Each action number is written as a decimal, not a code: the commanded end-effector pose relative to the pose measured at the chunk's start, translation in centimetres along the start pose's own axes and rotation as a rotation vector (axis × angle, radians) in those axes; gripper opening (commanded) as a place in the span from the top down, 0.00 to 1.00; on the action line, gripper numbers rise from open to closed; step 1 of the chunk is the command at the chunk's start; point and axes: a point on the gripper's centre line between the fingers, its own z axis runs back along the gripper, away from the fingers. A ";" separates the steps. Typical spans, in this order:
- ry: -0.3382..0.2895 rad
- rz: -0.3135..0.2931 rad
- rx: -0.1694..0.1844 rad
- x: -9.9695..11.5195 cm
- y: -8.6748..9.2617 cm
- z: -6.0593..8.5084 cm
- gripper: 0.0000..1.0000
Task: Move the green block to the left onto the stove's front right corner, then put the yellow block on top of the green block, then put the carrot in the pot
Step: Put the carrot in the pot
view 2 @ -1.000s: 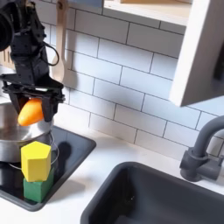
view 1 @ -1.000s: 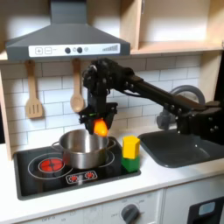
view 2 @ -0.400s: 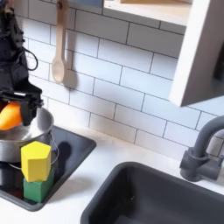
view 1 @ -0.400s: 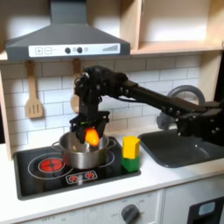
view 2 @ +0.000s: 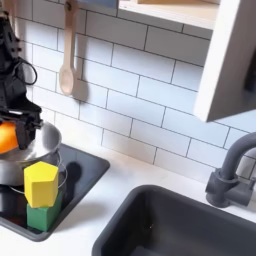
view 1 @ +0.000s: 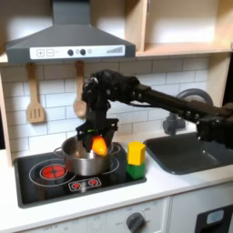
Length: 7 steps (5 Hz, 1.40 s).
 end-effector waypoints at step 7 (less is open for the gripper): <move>-0.007 0.067 0.049 1.9 1.3 -1.6 1.00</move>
